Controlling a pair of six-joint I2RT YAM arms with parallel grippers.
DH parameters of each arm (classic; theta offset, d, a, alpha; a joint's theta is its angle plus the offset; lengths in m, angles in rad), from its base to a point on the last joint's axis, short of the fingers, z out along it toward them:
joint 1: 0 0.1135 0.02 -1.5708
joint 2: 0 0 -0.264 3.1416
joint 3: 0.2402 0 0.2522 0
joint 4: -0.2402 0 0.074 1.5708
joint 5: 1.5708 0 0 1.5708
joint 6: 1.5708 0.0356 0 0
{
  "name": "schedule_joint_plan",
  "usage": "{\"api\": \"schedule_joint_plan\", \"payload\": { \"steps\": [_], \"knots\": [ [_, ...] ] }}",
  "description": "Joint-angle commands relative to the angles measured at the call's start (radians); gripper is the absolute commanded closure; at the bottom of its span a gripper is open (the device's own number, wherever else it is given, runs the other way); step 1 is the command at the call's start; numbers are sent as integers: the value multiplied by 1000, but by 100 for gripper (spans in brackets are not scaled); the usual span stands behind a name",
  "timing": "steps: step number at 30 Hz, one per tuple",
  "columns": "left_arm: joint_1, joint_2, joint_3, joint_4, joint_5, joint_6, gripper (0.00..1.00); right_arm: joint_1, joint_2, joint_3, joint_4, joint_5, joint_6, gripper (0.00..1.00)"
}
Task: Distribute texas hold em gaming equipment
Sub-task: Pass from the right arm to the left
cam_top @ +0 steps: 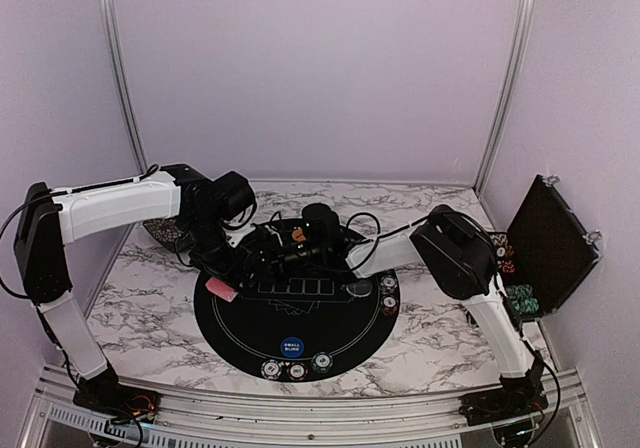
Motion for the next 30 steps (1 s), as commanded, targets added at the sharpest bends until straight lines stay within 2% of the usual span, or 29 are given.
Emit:
{"api": "schedule_joint_plan", "payload": {
  "steps": [1,7,12,22,30],
  "knots": [
    [-6,7,-13,14,2,7,19,-2,-29,0,60,6,3,100],
    [-8,2,-26,27,5,-1,25,-2,-38,-12,63,12,4,100],
    [-9,-2,-35,33,5,-2,19,-4,-45,-17,71,14,7,100],
    [-9,-5,-38,45,6,-3,24,-7,-52,-15,68,14,6,100],
    [-9,-4,-36,51,8,-2,22,-11,-57,-17,69,14,5,100]
  ]
}}
